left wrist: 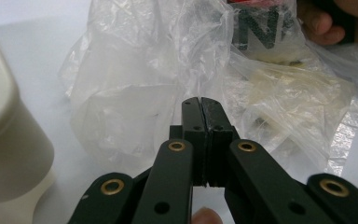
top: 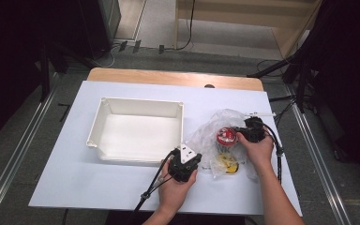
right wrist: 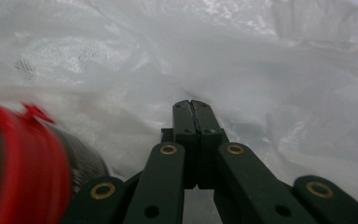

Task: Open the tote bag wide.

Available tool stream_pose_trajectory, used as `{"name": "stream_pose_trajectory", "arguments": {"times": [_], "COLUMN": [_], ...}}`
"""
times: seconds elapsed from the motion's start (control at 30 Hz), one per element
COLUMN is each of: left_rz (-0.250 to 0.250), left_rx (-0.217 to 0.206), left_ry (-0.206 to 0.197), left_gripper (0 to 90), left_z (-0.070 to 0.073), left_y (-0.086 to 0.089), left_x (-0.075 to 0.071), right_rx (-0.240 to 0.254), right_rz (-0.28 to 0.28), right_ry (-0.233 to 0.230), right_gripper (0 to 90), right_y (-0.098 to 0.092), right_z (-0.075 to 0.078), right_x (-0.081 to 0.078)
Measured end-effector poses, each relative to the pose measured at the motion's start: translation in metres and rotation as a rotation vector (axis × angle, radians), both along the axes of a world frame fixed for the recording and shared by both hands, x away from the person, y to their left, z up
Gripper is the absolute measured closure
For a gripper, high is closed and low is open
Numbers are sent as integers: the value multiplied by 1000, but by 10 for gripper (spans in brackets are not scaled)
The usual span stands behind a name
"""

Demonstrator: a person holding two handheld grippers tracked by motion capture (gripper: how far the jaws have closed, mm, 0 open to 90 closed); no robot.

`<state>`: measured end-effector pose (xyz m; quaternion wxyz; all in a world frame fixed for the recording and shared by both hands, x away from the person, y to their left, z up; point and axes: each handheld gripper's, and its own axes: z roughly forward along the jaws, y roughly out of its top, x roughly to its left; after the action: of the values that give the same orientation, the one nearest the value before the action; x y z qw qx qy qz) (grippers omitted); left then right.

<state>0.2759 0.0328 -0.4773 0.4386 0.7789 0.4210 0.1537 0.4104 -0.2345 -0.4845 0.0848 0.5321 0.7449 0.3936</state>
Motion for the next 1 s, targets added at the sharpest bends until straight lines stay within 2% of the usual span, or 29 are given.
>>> {"name": "stream_pose_trajectory", "arguments": {"times": [0.07,0.23,0.27,0.33,0.4,0.47,0.5,0.63,0.7,0.77,0.87,0.93,1.0], "left_rz": [1,33,44,40,34,25,19,10,6,1,14,24,23], "left_rx": [4,37,60,102,109,83,67,34,19,-10,-53,-68,-88], "left_ry": [0,3,2,3,6,4,0,-71,-84,-88,-126,-148,-158], "left_gripper": [900,900,900,900,900,875,825,648,601,557,501,460,419], "left_z": [0,0,0,-1,-1,0,0,3,6,10,20,27,32], "left_y": [0,-1,-3,-7,-8,-5,-4,-1,0,1,0,-2,-4], "left_x": [0,0,0,0,0,0,-1,-10,-15,-18,-21,-19,-16], "right_rx": [26,-24,-29,-29,-25,-12,1,41,31,22,19,49,57], "right_rz": [-9,-17,-17,-50,-88,-97,-96,-57,-53,-63,-96,-99,-85], "right_ry": [-6,-36,-41,-42,-37,-52,-69,-161,-210,-229,-250,-263,-285], "right_gripper": [900,900,900,900,900,894,884,845,821,793,696,614,568], "right_y": [-3,-6,-8,-13,-17,-20,-21,-17,-16,-17,-21,-22,-21], "right_z": [-2,-1,-1,-1,-1,0,4,23,32,36,37,38,41], "right_x": [-2,-9,-10,-13,-14,-17,-21,-37,-45,-50,-52,-54,-57]}}
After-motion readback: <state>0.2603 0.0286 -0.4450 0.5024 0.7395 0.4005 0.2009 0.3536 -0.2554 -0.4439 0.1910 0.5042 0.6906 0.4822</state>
